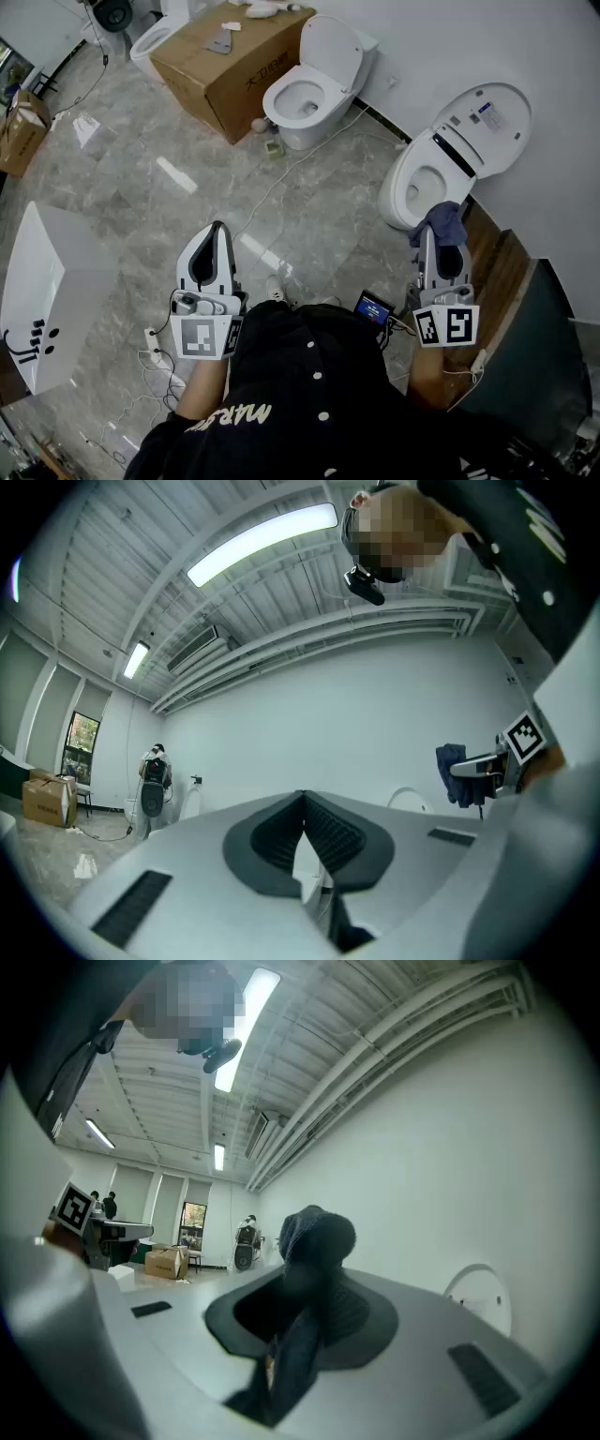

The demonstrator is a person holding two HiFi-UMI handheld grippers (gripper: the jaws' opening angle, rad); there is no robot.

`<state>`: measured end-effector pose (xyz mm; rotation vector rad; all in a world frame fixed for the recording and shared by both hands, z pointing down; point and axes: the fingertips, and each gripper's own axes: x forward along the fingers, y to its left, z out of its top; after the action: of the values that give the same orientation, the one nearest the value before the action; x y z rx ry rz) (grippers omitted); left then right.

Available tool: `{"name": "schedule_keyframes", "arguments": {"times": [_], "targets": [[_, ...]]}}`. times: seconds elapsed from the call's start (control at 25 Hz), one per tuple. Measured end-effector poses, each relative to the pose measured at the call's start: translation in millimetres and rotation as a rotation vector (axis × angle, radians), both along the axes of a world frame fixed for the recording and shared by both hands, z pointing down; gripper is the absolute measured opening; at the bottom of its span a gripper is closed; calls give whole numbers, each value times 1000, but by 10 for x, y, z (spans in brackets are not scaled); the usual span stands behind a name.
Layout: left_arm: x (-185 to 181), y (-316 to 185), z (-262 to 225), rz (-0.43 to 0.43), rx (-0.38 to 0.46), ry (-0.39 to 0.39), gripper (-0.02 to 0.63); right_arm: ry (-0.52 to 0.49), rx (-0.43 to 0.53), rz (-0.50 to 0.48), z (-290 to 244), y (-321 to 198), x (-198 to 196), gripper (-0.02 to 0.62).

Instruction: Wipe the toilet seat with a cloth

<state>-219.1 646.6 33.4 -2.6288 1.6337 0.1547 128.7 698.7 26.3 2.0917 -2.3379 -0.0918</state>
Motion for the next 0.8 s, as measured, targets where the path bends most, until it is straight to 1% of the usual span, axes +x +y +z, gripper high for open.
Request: {"name": "schedule_keyframes", "arguments": {"times": [0.36, 0.52, 0.68, 0.8], "targets": [[-116, -78, -4, -6, -12, -2, 11, 14, -1, -8, 5, -68, -145, 81], [-154, -121, -33, 4, -3, 1, 11, -1, 31, -6, -50, -87, -207, 83], [-231, -179, -13, 6, 3, 3, 11, 35, 48, 26, -74, -122, -263, 83], [-307, -231, 7, 8, 5, 7, 11, 15, 52, 49, -69, -162, -277, 84]]}}
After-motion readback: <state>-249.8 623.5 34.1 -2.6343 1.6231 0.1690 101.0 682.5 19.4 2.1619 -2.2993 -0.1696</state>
